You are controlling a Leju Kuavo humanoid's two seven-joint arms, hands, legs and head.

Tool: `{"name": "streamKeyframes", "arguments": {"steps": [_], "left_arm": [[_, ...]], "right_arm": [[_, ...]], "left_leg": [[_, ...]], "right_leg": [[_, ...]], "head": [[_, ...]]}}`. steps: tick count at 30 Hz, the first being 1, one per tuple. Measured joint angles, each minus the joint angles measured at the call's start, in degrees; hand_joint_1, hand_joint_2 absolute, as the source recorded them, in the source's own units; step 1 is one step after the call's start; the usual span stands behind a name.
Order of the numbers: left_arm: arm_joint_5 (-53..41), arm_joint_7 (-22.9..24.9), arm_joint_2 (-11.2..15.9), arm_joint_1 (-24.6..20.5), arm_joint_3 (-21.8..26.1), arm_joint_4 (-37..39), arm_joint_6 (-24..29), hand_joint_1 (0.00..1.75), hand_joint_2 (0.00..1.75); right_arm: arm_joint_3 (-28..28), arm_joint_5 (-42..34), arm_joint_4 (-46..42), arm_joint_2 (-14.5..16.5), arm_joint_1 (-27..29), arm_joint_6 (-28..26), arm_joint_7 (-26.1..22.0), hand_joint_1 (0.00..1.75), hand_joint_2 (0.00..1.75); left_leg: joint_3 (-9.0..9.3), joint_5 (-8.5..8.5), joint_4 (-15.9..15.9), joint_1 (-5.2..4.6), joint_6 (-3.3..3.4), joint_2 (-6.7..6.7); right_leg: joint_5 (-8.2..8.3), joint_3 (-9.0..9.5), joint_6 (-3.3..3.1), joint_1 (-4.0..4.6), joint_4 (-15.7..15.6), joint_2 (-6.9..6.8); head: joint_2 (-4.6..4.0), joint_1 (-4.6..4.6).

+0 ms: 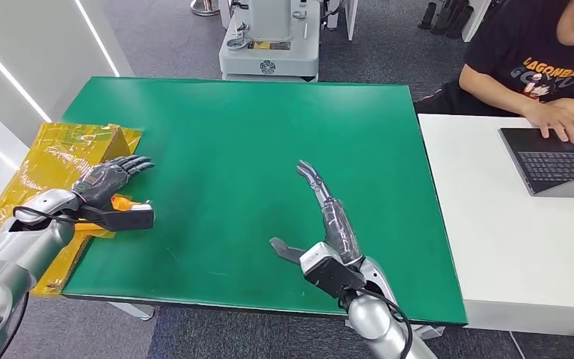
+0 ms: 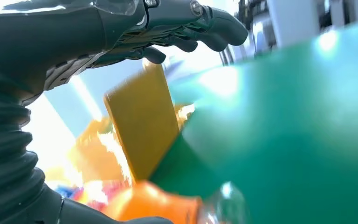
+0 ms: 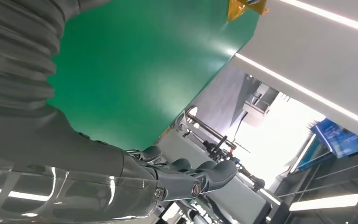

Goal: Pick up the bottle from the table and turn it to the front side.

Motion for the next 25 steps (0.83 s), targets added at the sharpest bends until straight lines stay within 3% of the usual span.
{"name": "streamKeyframes", "arguments": {"steps": [4, 9, 17, 21, 25], "left_arm": [[0.9, -1.4, 1.5, 3.3, 2.2, -6.0, 4.0, 0.00, 1.75], [2.2, -1.6, 3.0, 8.8, 4.9, -15.3, 4.5, 0.00, 1.75], [5.5, -3.9, 3.4, 12.1, 8.0, -24.0, 5.5, 0.00, 1.75], [15.6, -6.8, 1.1, 13.7, 10.7, -30.6, 4.4, 0.00, 1.75], [32.4, -7.2, -4.4, 15.0, 14.0, -35.8, 0.6, 0.00, 1.75]], "right_arm": [[0.0, -0.8, 0.1, -0.2, 0.0, -1.1, 0.3, 0.00, 1.75], [0.0, -1.2, 0.1, -1.3, 0.1, -1.6, 0.5, 0.00, 1.75], [0.0, -1.5, 0.0, -2.2, 0.3, -1.9, 0.4, 0.00, 1.75], [0.0, -2.2, 0.0, -2.6, 0.3, -2.8, -0.1, 0.00, 1.75], [0.0, -3.4, -0.7, -2.7, 0.5, -4.4, -0.9, 0.00, 1.75]], "left_leg": [[0.00, 0.00, 0.0, -0.01, 0.00, 0.03], [-0.02, -0.03, 0.0, -0.01, -0.03, 0.04], [0.00, -0.03, 0.0, -0.01, -0.03, 0.04], [-0.01, -0.03, 0.0, -0.03, -0.03, 0.00], [-0.02, -0.03, 0.0, -0.06, -0.02, -0.06]], "right_leg": [[0.00, -0.01, 0.00, -0.01, 0.0, 0.03], [-0.02, -0.05, 0.00, -0.01, 0.0, 0.04], [-0.01, -0.05, 0.00, 0.00, 0.0, 0.04], [-0.01, -0.04, 0.00, -0.02, 0.0, 0.00], [-0.01, 0.01, 0.01, -0.04, -0.1, -0.07]], "head": [[0.00, 0.01], [0.00, 0.01], [0.00, 0.00], [0.00, 0.00], [0.00, 0.01]]}}
